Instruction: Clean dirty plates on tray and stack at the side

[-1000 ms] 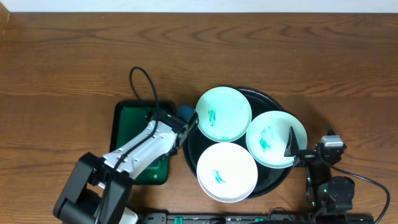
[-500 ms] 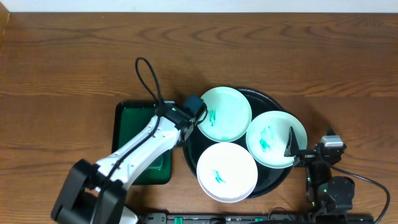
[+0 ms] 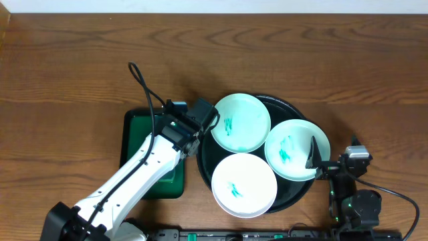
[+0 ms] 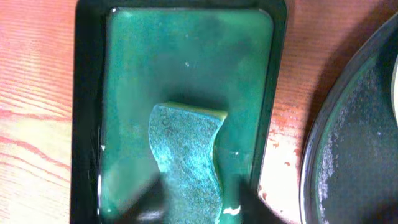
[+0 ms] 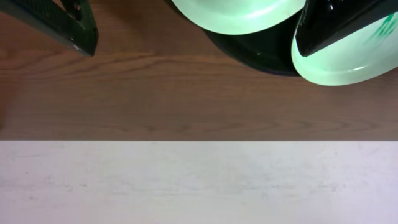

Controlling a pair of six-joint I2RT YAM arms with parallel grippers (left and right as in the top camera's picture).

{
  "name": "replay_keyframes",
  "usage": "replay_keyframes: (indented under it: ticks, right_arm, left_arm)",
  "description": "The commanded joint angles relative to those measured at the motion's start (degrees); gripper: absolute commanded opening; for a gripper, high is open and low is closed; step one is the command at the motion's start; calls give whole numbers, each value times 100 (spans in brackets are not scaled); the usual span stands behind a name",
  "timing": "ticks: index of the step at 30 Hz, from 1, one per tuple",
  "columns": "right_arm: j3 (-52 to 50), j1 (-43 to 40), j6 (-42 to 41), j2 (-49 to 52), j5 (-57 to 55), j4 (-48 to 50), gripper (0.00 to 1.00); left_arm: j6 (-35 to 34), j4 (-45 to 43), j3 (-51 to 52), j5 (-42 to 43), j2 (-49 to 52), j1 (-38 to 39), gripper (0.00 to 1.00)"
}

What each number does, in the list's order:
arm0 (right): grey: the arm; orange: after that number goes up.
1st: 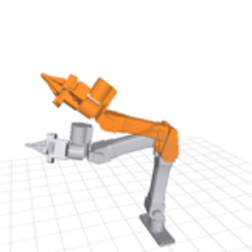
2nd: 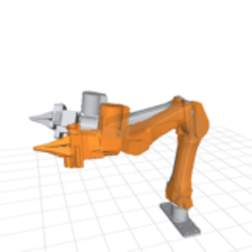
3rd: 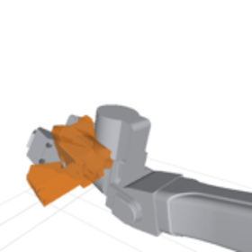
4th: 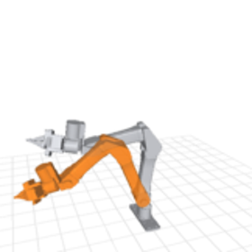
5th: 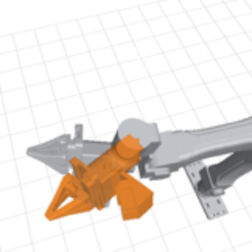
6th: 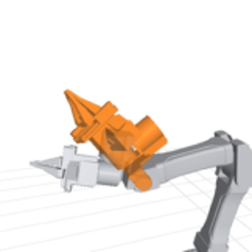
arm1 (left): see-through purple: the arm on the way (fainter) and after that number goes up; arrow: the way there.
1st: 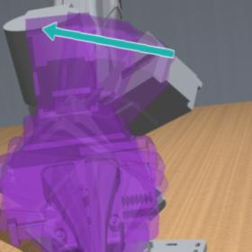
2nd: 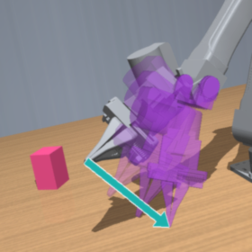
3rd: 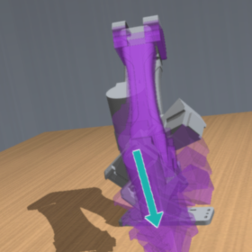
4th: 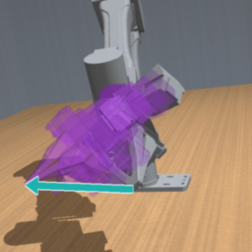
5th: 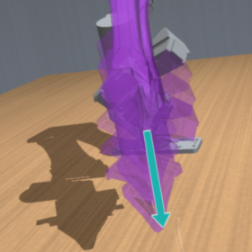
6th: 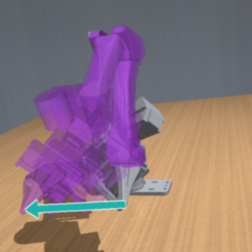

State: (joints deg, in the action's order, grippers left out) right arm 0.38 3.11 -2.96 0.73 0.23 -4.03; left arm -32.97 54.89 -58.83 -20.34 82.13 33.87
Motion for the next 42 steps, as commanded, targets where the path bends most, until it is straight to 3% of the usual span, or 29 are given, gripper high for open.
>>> replay_keyframes:
  ticks: [1, 2, 3, 8, 21, 23, 25, 26, 28, 32, 35, 36, 37, 38, 39, 41, 42]
  right_arm:
    - [-9, -42, 46, -9, 4, -26, 99]
    - [-9, -42, 46, -7, 4, -26, 99]
    - [-9, -42, 46, -7, 4, -26, 99]
    - [-9, -42, 46, -7, 4, -26, 99]
    - [-9, -42, 46, -7, 4, -26, 99]
    - [-9, -42, 46, -9, 4, -26, 99]
    - [-9, -42, 46, -7, 4, -26, 99]
    - [-9, -42, 46, -7, 4, -26, 99]
    - [-9, -42, 46, -7, 4, -26, 99]
    - [-9, -42, 46, -7, 4, -26, 99]
    - [-9, -42, 46, -7, 4, -26, 99]
    - [-9, -42, 46, -7, 4, -26, 99]
    - [-9, -42, 46, -7, 4, -26, 99]
    - [-9, -42, 46, -9, 4, -26, 99]
    - [-9, -42, 46, -7, 4, -26, 99]
    - [-9, -42, 46, -7, 4, -26, 99]
    - [-9, -42, 46, -7, 4, -26, 99]
  left_arm:
    - [-11, 33, -107, 116, -39, -4, 32]
    - [-9, 33, -107, 151, -55, -4, 65]
    - [-7, 33, -107, 173, -68, -7, 76]
    - [-2, 81, -66, 293, -289, -11, 85]
    - [17, 444, -15, 791, -2354, -9, 87]
    - [15, 509, -15, 793, -2564, -9, 76]
    - [13, 592, -15, 793, -2710, -9, 72]
    - [15, 614, -15, 791, -2761, -9, 73]
    - [15, 643, -15, 791, -2837, -9, 90]
    - [9, 636, -15, 796, -2865, -9, 91]
    - [13, 691, -15, 951, -2865, -9, 60]
    - [15, 708, -15, 957, -2865, -9, 54]
    - [17, 710, -15, 935, -2863, -9, 55]
    - [20, 728, -15, 920, -2852, -9, 70]
    - [-2, 767, -15, 942, -2846, -9, 97]
    - [-79, 925, -15, 944, -2822, -9, 98]
    - [-72, 999, -15, 970, -2793, -9, 81]
